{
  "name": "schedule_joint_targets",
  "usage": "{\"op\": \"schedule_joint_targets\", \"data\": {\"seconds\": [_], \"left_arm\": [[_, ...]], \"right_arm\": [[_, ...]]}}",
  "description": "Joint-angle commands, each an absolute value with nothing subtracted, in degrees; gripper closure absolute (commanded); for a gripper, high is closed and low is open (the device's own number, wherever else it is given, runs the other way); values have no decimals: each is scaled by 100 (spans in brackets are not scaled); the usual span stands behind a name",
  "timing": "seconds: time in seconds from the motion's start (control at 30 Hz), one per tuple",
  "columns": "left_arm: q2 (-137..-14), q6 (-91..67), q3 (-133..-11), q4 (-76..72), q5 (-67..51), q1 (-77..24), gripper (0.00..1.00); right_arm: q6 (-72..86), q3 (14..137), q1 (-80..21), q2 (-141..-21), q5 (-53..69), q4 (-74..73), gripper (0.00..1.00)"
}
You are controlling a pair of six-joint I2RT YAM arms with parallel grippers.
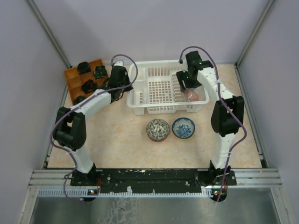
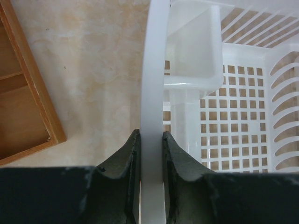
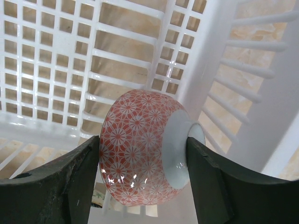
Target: Unload the bowls from the dish rack
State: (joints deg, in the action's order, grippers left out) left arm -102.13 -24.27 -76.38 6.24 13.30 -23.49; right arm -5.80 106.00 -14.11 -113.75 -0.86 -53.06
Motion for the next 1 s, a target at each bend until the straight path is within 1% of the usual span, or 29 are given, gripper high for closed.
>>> {"op": "schedule_joint_targets", "data": {"seconds": [0.0, 0.27, 0.5, 0.57, 0.8, 0.97], "left_arm": [[-10309, -2236, -7748, 928, 1475, -2285, 100], [-10325, -2270, -7761, 905, 1423, -2282, 100], [-10327, -2277, -7761, 899, 1409, -2280, 100], [-10323, -2283, -7761, 895, 1411, -2278, 100], [-10327, -2303, -7744, 890, 1379, -2283, 100], [-10327, -2301, -7752, 895, 1371, -2278, 100]], "right_arm": [[-409, 10509, -1393, -11128, -132, -4927, 59], [-337, 10068, -1405, -11088, -471, -4823, 54], [-334, 9856, -1509, -11203, -1067, -4857, 39], [-371, 9885, -1592, -11288, -1254, -4950, 32], [-492, 9936, -1890, -11460, -2060, -5195, 22], [-517, 9990, -2064, -11715, -2475, -5501, 19]]}}
